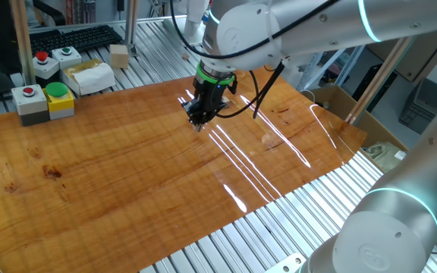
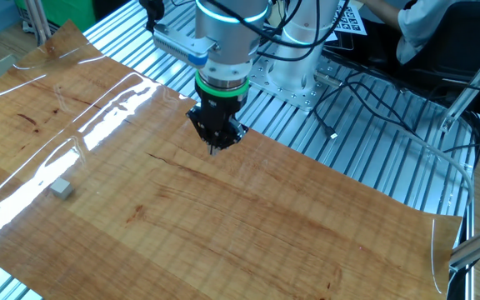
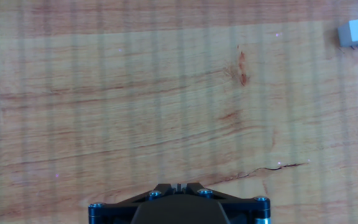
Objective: Hold a small block with the gripper and sweep it from left to right on the table
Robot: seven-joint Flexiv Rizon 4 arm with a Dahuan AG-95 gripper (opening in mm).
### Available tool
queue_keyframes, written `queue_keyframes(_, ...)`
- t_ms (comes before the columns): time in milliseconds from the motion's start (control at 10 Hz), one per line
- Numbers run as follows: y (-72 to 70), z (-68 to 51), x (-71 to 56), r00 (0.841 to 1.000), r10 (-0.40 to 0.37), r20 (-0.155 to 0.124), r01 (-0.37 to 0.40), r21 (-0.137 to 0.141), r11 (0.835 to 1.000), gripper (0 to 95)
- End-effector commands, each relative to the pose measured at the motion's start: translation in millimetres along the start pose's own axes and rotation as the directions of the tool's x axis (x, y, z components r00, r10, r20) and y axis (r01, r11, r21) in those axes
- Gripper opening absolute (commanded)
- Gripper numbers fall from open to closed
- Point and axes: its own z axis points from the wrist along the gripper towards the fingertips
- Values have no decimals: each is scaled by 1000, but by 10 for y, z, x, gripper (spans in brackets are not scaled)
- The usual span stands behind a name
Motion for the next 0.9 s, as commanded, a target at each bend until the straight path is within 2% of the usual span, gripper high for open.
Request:
queue_keyframes(100,2,42,-6,1000,-6,6,6,0,1000,0)
queue_keyframes(300,-7,45,-39,1000,-5,4,5,3,1000,0)
queue_keyframes(600,-100,134,-309,1000,0,-1,0,1,1000,0)
queue_keyframes(900,-360,246,-613,1000,-17,-3,17,0,1000,0)
